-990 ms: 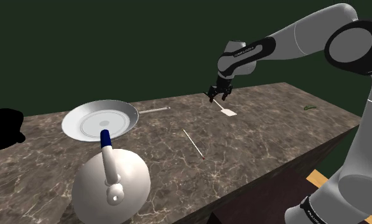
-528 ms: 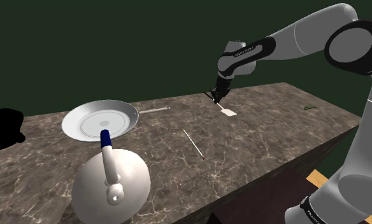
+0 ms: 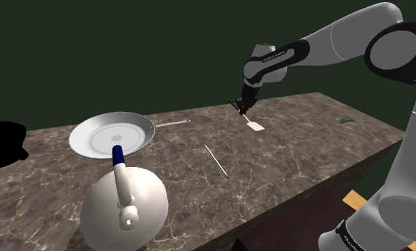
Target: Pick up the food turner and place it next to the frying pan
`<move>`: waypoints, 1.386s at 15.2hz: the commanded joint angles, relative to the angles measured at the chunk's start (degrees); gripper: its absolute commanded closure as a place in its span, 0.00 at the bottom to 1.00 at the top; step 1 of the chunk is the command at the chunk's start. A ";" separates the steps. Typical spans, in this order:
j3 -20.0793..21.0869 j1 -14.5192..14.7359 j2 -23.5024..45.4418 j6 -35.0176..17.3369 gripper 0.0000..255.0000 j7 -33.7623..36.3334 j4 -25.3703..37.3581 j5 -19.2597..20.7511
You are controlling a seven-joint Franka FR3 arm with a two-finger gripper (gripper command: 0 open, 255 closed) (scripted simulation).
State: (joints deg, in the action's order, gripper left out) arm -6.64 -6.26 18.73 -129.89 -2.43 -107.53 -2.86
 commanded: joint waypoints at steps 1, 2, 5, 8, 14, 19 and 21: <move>-0.05 0.00 -0.61 1.14 1.00 0.02 0.54 0.10; -0.08 0.01 -0.96 1.80 1.00 0.06 0.85 0.16; -0.14 0.06 -1.98 3.79 1.00 0.19 1.83 0.34; -0.20 0.09 -2.92 5.82 1.00 0.30 2.92 0.51; -0.29 0.14 -4.52 9.94 1.00 0.49 5.46 0.79; -0.34 0.17 -5.51 13.29 1.00 0.61 7.84 0.97; 0.55 1.71 -4.93 13.54 1.00 3.18 8.68 1.31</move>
State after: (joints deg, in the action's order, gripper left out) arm -6.49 -5.21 13.30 -116.79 -0.37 -99.78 -1.67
